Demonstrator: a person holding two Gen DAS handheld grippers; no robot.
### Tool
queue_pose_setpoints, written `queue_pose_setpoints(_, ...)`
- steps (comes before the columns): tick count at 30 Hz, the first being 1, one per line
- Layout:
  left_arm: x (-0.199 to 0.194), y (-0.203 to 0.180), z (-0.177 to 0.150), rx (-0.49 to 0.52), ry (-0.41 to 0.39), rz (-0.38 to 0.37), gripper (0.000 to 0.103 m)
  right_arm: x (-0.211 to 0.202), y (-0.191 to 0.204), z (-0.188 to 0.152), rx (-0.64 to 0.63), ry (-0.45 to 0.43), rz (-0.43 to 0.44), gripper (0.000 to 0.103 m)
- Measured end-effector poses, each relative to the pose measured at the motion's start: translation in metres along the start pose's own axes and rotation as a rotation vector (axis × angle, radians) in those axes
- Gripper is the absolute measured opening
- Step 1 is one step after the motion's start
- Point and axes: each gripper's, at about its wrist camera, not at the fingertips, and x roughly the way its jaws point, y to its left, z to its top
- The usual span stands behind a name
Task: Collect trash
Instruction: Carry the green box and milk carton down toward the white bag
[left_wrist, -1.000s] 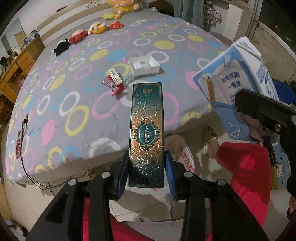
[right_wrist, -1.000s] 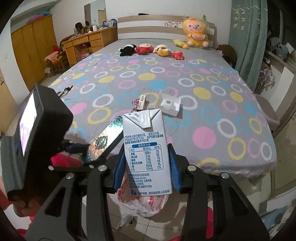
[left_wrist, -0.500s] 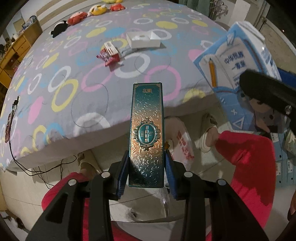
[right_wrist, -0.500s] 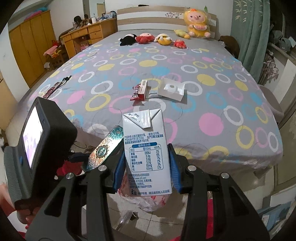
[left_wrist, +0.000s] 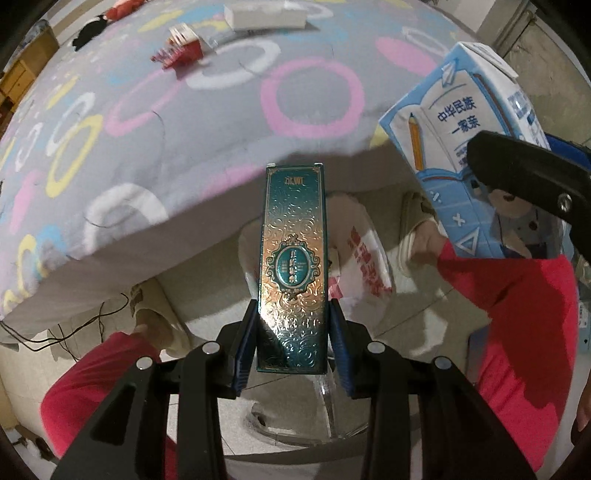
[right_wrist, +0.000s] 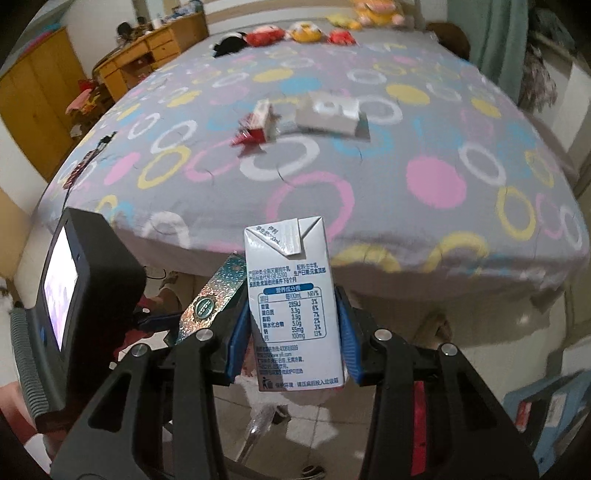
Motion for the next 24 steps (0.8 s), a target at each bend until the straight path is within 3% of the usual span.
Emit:
queue_pose_setpoints(15,0.092,-0.019,0.002,0.062,0.151,-0.034,0.037,0.098,-0.042,-0.034,0.152,0.16,0.007,0.042)
queue_pose_setpoints(24,0.143,-0.012,0.005,0.013,0.226,-0.068,0.037,0.157,-0.062,-0.056,0.268,0.243,0.017,0.042)
